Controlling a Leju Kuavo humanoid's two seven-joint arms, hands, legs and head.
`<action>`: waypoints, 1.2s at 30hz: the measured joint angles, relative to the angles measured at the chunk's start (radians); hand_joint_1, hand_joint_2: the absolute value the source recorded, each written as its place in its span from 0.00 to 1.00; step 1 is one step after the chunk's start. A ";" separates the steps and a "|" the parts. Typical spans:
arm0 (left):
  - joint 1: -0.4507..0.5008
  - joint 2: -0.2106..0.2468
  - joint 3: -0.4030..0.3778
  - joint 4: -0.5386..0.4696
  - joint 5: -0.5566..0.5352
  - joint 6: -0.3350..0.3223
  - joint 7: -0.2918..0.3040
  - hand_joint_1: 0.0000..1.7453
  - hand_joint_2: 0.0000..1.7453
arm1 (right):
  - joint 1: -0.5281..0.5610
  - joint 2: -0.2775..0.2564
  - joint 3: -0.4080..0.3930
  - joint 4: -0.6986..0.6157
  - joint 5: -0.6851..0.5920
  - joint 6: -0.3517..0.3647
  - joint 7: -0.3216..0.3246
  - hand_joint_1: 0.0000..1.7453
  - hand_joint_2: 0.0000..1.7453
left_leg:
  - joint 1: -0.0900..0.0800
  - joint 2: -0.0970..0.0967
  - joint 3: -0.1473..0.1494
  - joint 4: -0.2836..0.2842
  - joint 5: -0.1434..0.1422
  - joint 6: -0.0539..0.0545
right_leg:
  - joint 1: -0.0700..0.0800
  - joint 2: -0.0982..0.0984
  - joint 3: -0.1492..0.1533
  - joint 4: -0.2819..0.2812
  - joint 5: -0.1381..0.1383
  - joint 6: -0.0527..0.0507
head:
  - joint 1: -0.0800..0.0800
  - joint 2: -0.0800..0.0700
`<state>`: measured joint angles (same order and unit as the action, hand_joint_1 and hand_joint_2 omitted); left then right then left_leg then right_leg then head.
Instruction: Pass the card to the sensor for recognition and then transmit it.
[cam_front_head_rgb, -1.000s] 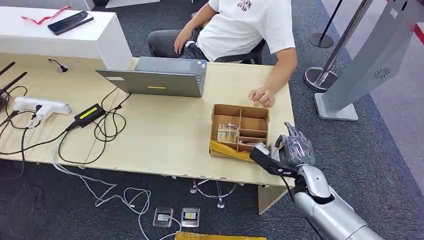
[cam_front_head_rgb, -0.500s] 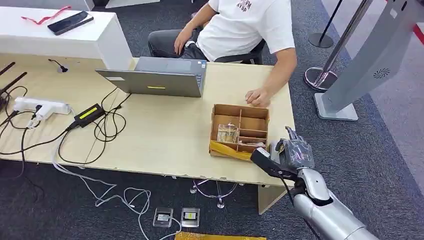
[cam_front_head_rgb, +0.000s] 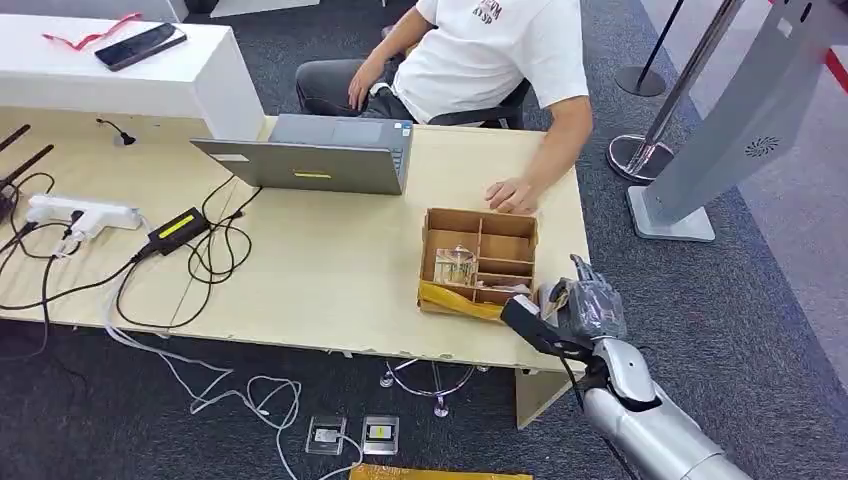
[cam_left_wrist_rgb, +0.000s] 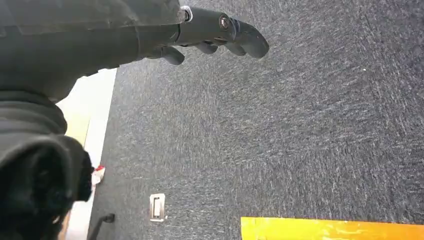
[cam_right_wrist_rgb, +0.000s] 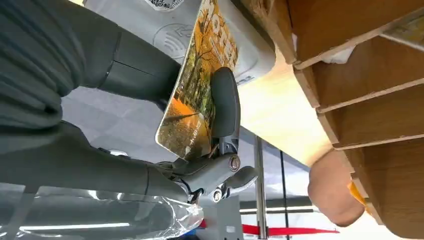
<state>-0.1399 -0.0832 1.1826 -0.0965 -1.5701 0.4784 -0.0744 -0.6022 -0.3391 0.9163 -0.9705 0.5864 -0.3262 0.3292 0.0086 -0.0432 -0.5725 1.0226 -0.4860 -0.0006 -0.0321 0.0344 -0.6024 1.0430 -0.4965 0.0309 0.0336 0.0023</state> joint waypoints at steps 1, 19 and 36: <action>0.000 0.000 0.000 0.000 0.000 0.000 0.000 0.00 0.00 | 0.000 0.000 0.000 0.001 0.000 -0.002 0.000 1.00 1.00 | 0.000 0.000 0.000 0.000 0.000 0.000 | 0.000 0.000 0.000 0.000 0.000 0.000 | 0.000 0.000; 0.000 -0.001 0.000 0.000 0.000 0.010 0.000 0.00 0.00 | -0.001 -0.006 -0.032 0.009 -0.006 -0.009 0.014 1.00 1.00 | 0.000 0.001 0.000 0.000 0.000 0.000 | 0.000 0.000 0.000 0.000 0.000 -0.001 | 0.000 0.000; 0.000 -0.001 -0.008 0.000 0.000 0.022 -0.016 0.00 0.00 | -0.202 -0.057 -0.105 -0.228 0.178 0.014 0.111 1.00 1.00 | 0.000 0.003 0.000 0.000 0.000 0.000 | 0.000 0.002 -0.001 0.000 0.002 -0.001 | -0.001 0.000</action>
<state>-0.1396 -0.0843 1.1746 -0.0965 -1.5702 0.5009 -0.0900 -0.8040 -0.3963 0.8110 -1.1981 0.7641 -0.3125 0.4406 0.0085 -0.0401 -0.5724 1.0227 -0.4859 -0.0006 -0.0321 0.0367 -0.6030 1.0431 -0.4950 0.0296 0.0328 0.0019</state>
